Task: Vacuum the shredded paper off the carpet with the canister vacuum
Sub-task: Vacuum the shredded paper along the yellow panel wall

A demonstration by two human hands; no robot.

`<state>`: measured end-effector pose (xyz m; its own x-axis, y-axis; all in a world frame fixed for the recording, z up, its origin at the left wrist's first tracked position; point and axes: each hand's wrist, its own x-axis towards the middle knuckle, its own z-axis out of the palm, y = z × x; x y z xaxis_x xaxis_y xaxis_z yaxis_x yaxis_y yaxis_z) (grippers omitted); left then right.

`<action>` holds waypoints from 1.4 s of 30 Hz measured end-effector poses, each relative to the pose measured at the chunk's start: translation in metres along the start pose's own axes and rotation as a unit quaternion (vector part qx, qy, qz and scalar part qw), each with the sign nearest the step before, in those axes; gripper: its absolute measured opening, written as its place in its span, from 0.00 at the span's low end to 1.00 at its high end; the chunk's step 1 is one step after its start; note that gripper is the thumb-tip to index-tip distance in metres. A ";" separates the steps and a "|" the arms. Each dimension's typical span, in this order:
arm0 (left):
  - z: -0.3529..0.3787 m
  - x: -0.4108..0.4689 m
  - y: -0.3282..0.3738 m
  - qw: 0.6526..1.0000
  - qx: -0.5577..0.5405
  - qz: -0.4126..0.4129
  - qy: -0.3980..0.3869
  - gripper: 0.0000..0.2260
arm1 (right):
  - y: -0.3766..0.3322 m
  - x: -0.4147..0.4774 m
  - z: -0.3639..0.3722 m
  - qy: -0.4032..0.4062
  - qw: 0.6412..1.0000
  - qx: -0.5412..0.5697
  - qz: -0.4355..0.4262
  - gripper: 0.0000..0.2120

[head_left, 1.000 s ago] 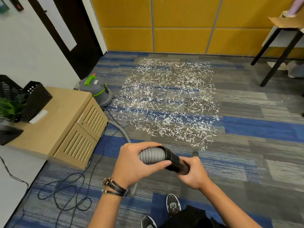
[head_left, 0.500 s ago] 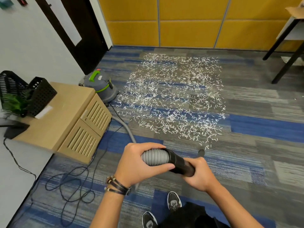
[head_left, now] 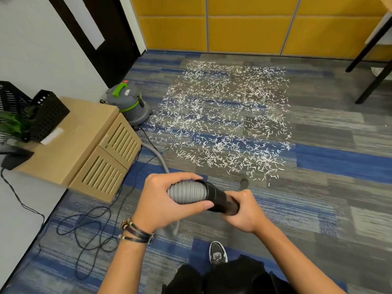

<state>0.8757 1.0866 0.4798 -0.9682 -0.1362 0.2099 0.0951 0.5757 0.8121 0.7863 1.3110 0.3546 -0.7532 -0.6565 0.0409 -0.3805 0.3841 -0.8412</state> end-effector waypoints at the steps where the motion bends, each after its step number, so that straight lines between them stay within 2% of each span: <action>1: 0.006 0.002 0.001 1.000 -0.007 -0.002 -0.007 0.22 | 0.004 -0.007 -0.004 0.005 1.000 0.002 0.003 0.03; 6: 0.034 0.001 0.003 1.000 -0.013 -0.003 0.004 0.21 | 0.017 -0.025 -0.025 0.015 0.999 -0.013 0.034 0.05; 10: 0.027 0.001 0.002 0.999 0.009 -0.002 0.036 0.21 | 0.007 -0.007 -0.028 -0.004 1.000 -0.027 0.000 0.09; 13: 0.019 0.004 0.002 0.999 0.010 0.007 0.031 0.21 | 0.006 0.000 -0.020 0.003 1.000 -0.020 -0.003 0.13; 18: 0.026 0.012 0.001 0.999 -0.007 0.032 -0.017 0.22 | 0.020 -0.011 -0.019 0.009 1.000 -0.016 0.017 0.10; 23: 0.036 0.026 -0.002 0.999 0.001 0.050 0.010 0.22 | 0.025 -0.009 -0.040 0.039 0.998 -0.055 0.021 0.09; 27: 0.043 0.043 -0.011 1.000 -0.001 0.029 -0.006 0.21 | 0.035 0.002 -0.053 0.041 0.994 -0.089 0.041 0.07; 33: 0.058 0.051 -0.028 0.999 0.008 -0.012 -0.038 0.21 | 0.059 0.016 -0.042 0.007 0.992 -0.076 0.099 0.05; 42: 0.015 0.059 -0.054 0.999 -0.037 0.009 -0.003 0.23 | 0.027 0.047 -0.019 0.016 0.995 -0.067 0.065 0.07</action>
<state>0.8102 1.0589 0.4401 -0.9674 -0.1221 0.2220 0.1290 0.5167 0.8464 0.7308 1.3030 0.3437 -0.8172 -0.5746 -0.0446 -0.3451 0.5499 -0.7606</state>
